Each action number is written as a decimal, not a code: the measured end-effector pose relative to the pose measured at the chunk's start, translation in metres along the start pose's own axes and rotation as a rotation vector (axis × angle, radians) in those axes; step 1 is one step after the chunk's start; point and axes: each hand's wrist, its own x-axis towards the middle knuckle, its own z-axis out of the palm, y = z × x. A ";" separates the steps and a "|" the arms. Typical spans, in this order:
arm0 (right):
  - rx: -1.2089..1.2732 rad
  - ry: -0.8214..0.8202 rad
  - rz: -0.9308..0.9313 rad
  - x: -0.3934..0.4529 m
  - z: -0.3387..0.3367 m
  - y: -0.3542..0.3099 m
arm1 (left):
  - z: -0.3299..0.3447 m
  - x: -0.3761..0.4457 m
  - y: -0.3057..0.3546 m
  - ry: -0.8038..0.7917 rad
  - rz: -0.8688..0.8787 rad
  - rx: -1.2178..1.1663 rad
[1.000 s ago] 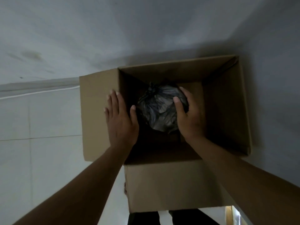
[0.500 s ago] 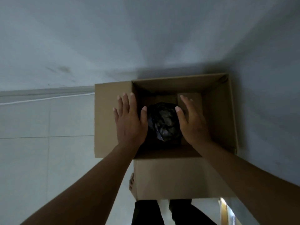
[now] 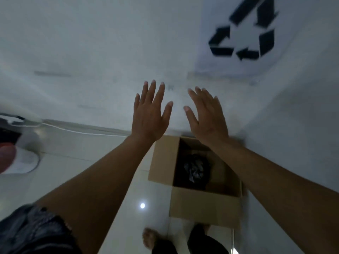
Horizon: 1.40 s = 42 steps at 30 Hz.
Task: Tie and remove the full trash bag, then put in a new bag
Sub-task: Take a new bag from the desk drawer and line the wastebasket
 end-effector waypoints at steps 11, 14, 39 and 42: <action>-0.065 0.165 -0.314 0.042 -0.066 -0.245 | -0.259 -0.066 -0.082 0.397 -0.096 0.206; -0.071 0.181 -0.402 0.034 -0.058 -0.321 | -0.315 -0.111 -0.129 0.461 -0.146 0.265; 0.180 -0.137 -0.962 -0.051 0.257 -0.878 | -0.541 -0.464 -0.588 0.548 -0.810 0.415; 0.195 -0.176 -1.002 -0.052 0.307 -0.948 | -0.564 -0.488 -0.653 0.541 -0.820 0.433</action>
